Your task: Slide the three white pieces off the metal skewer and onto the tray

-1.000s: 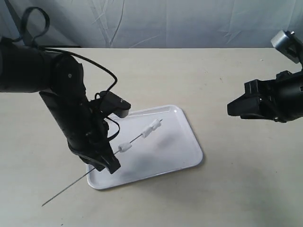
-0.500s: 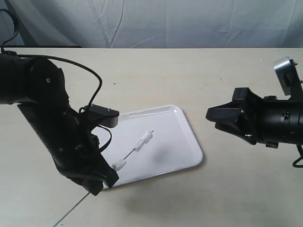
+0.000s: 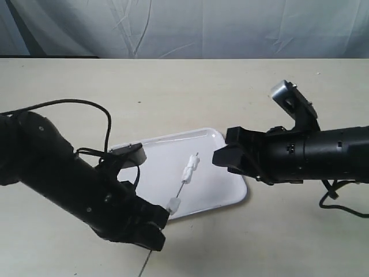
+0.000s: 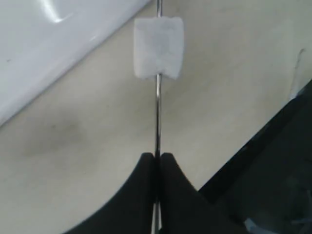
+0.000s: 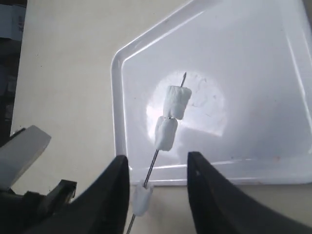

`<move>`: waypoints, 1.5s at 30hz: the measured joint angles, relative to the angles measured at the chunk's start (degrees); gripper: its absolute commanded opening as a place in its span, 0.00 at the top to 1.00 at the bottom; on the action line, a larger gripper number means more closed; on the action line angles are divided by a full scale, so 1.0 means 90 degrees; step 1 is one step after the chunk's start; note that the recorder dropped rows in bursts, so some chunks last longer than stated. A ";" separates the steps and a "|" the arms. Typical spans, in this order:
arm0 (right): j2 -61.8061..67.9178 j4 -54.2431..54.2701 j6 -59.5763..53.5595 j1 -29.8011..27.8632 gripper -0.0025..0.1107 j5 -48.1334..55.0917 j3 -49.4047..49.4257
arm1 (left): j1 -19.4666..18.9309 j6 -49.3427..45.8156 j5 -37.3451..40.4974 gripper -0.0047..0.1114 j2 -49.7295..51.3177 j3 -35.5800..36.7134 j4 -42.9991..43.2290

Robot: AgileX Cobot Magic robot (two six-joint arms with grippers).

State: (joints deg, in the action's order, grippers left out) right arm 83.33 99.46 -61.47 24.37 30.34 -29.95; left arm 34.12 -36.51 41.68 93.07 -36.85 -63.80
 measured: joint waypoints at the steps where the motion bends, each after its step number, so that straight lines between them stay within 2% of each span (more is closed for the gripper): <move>1: 0.0084 0.0000 0.0047 0.0130 0.64 -0.0094 -0.0118 | 0.0000 -0.0305 -0.0052 0.96 -0.0052 0.0087 -0.0436; 9: 0.0979 0.0014 0.0489 0.0945 0.64 -0.0930 -0.1342 | 0.0000 -0.0886 -0.0917 0.96 -0.0389 0.0660 -0.1797; 16: 0.1690 0.0060 0.0652 0.1402 0.62 -0.1038 -0.2122 | -0.0132 -0.1103 -0.0791 0.96 -0.0436 0.1103 -0.2525; 20: 0.1886 0.0060 0.0667 0.1492 0.56 -0.1197 -0.2142 | -0.0274 -0.1318 -0.0377 0.96 -0.0446 0.1231 -0.2584; 35: 0.1921 -0.0048 0.0732 0.1501 0.56 -0.1667 -0.2142 | -0.0287 -0.1762 0.0250 0.96 -0.0446 0.1259 -0.2713; 41: 0.1933 -0.0402 0.1643 0.1501 0.56 -0.1651 -0.2142 | -0.0287 -0.1941 0.0066 0.96 -0.0446 0.1259 -0.2805; 45: 0.2132 -0.1272 0.2577 0.1427 0.56 -0.1097 -0.2142 | -0.0287 -0.1967 0.0067 0.96 -0.0446 0.1259 -0.2805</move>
State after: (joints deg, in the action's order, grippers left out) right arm 102.51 88.01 -38.27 37.22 20.46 -49.22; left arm 31.53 -54.21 42.28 89.06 -25.52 -89.05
